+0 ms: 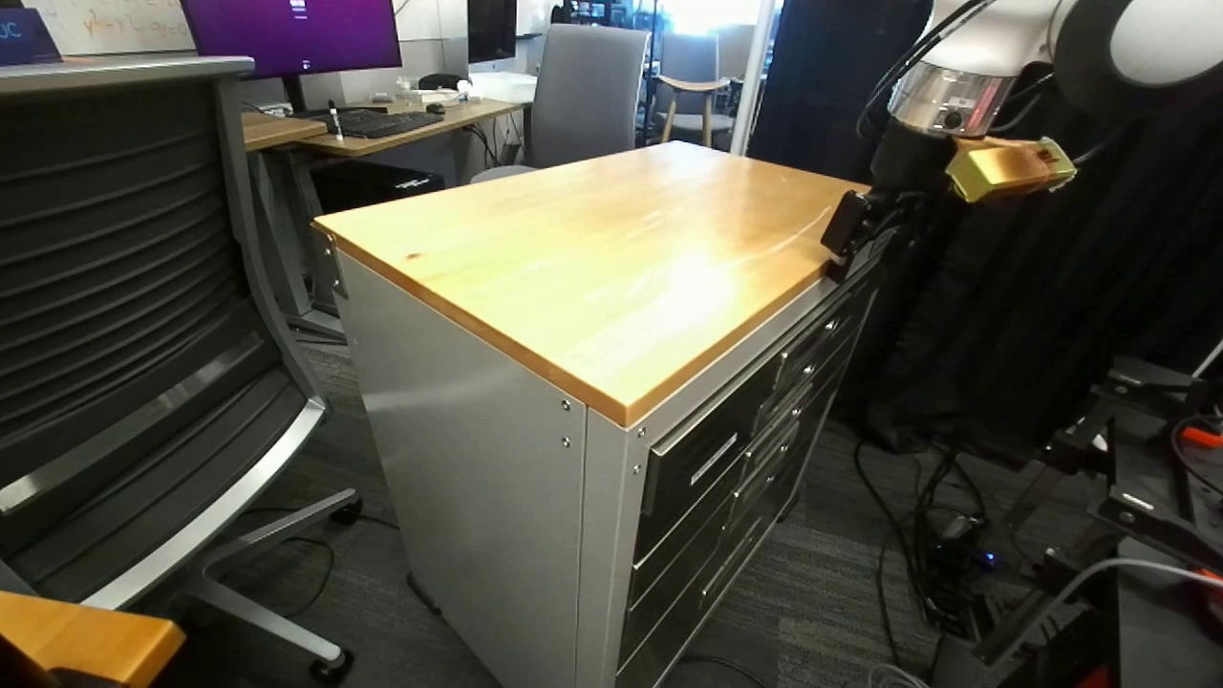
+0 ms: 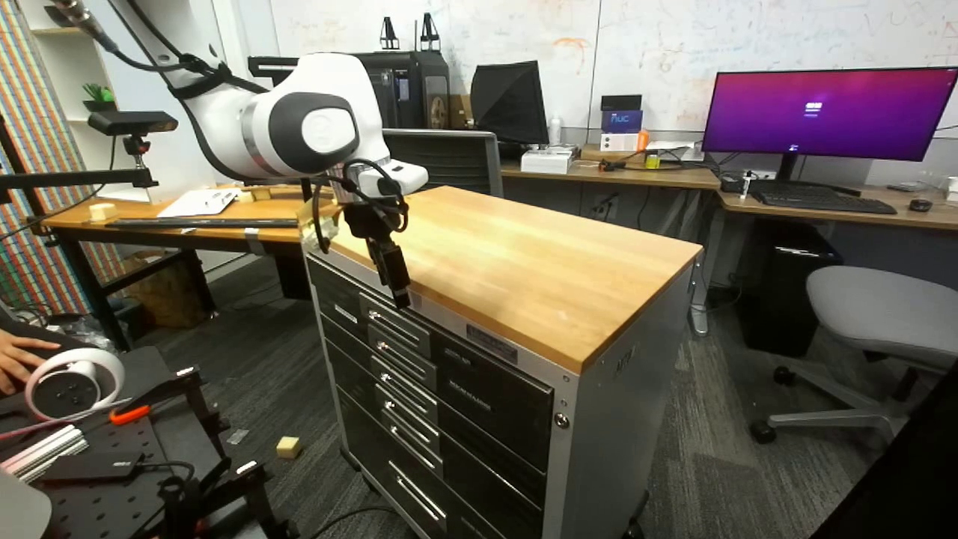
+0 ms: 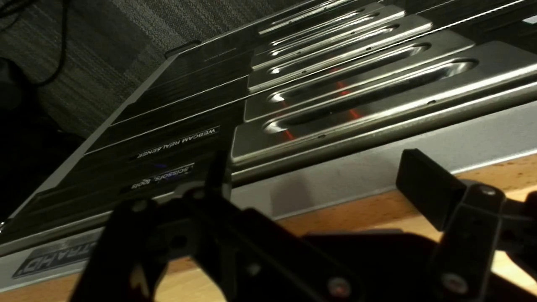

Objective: Put the screwdriver in the drawer and then close the drawer

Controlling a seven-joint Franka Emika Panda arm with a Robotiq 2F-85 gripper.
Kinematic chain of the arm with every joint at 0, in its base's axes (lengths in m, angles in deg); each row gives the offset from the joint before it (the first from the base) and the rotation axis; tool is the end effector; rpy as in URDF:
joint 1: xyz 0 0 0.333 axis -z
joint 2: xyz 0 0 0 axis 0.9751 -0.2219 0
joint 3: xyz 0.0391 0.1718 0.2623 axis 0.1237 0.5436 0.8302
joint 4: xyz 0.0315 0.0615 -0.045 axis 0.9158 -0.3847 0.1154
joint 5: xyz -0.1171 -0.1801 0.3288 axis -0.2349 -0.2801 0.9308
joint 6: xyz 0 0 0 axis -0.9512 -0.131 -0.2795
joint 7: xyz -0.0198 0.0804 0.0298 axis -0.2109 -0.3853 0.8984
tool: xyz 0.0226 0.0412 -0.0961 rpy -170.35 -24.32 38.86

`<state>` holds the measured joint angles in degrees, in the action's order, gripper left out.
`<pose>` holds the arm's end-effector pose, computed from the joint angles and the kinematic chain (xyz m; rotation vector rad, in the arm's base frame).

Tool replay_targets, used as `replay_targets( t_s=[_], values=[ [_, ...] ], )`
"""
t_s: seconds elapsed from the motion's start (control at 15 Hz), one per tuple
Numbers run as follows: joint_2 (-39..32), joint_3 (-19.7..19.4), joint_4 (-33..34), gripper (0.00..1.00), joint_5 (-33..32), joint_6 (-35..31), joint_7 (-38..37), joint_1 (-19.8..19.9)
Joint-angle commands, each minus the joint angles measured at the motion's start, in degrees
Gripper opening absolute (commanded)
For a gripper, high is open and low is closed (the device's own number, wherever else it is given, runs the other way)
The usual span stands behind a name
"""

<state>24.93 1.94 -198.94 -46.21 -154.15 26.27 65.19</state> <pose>0.4700 0.0264 0.2264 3.0113 -0.4708 0.2203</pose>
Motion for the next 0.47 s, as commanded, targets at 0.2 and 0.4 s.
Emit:
replay_targets(
  t_s=[0.2, 0.4],
  values=[
    [-0.1, 1.4, 0.0, 1.0, -0.5, 0.2, -0.3, 1.6],
    [-0.5, 1.3, -0.3, 1.0, -0.5, 0.2, -0.3, 1.4]
  ],
)
